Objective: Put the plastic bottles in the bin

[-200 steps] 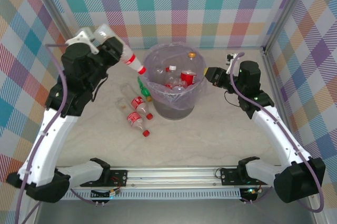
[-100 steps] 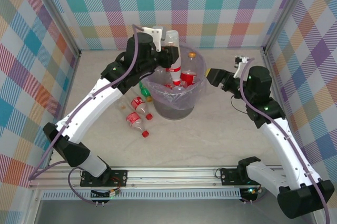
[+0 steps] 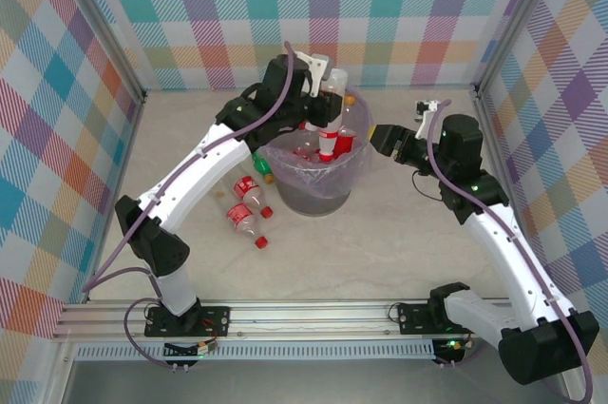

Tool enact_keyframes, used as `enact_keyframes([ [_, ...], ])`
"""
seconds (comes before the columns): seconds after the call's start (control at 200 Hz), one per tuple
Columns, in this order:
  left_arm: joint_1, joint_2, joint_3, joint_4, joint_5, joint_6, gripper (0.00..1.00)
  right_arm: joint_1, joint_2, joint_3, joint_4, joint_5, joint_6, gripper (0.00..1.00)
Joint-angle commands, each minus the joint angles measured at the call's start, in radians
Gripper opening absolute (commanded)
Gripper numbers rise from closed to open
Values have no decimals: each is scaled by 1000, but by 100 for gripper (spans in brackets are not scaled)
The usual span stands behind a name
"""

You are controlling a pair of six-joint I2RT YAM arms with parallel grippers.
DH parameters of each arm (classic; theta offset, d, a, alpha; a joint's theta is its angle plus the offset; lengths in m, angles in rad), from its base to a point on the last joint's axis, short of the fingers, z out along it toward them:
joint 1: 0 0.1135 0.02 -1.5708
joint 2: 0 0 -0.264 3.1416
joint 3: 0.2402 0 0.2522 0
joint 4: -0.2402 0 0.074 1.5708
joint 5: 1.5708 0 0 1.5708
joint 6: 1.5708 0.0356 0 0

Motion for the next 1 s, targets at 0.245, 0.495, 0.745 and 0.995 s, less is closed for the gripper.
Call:
enact_keyframes([
  [0.245,-17,69,35,-133,99,42,37,3,5,31,-18,-14,-5,49],
  [0.495,-18,-15,-10,-65,75,47,87,2,25,37,-14,-12,-5,49],
  [0.745,-19,-100,-69,76,4,-4,94,2,41,42,-16,-16,-8,49],
  [0.995,-9,-149,-107,13,-160,-40,80,3,29,30,-15,-18,3,48],
])
